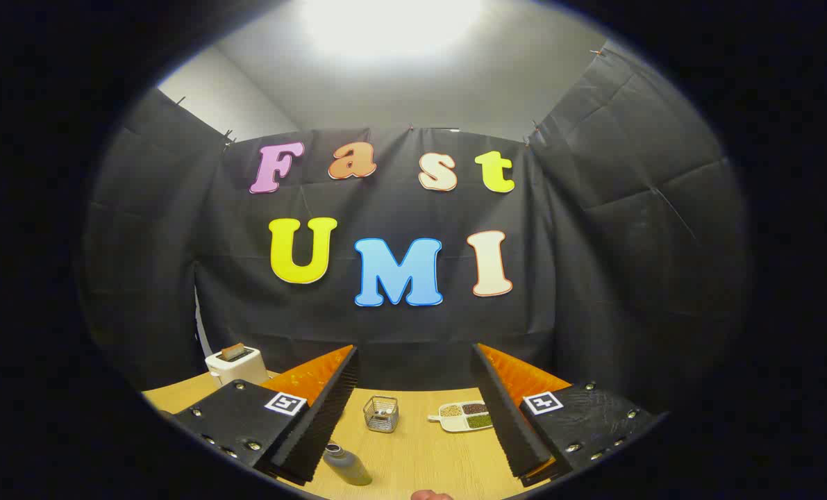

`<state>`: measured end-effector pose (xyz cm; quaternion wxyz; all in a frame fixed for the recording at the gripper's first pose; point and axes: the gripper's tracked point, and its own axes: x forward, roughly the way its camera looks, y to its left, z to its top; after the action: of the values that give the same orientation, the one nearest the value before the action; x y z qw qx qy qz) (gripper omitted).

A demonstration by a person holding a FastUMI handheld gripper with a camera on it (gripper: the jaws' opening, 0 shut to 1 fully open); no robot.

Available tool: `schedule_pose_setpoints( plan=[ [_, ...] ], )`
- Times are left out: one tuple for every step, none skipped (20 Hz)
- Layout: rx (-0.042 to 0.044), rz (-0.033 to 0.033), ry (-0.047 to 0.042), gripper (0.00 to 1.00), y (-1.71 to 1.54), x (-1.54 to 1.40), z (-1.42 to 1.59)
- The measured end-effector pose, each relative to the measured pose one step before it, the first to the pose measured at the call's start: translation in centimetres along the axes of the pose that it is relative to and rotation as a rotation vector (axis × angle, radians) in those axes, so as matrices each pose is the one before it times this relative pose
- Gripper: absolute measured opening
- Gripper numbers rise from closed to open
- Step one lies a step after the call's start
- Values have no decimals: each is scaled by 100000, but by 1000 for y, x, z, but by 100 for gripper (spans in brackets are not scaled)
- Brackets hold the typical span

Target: Take the bottle from table, then pour the juice into the cup, finally place the bottle on the coaster

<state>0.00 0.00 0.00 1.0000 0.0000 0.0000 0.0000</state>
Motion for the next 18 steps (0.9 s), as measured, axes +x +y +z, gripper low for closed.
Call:
schedule_pose_setpoints(
  plan=[
    [249, -60, -287, 98, 307, 51, 183],
    [118, -70, -298, 98, 266, 13, 195],
    [-239, -80, 195, 98, 226, 87, -48],
    [-161, 471, 715, 98, 311, -11, 17],
    [-246, 1390, 248, 98, 608, 17, 67],
    [-176, 394, 81, 98, 256, -44, 174],
    [377, 332, -595, 98, 82, -88, 290],
    [759, 385, -954, 98, 150, -160, 402],
    [833, 353, -1083, 98, 281, -146, 388],
    [263, -440, -166, 98, 72, 63, 87],
    [-718, -415, -350, 98, -114, -116, 81],
    [-1044, -327, -214, 98, -71, 7, 200],
    [-704, 246, 293, 98, 194, -96, -84],
    [-117, 767, 321, 98, 173, -59, -103],
    [490, 403, 339, 98, 168, -15, -132],
    [574, -273, 488, 98, -76, 1, -203],
    [435, -498, 334, 98, -149, 13, -314],
    [403, -661, 418, 98, -112, 79, -221]
  ],
)
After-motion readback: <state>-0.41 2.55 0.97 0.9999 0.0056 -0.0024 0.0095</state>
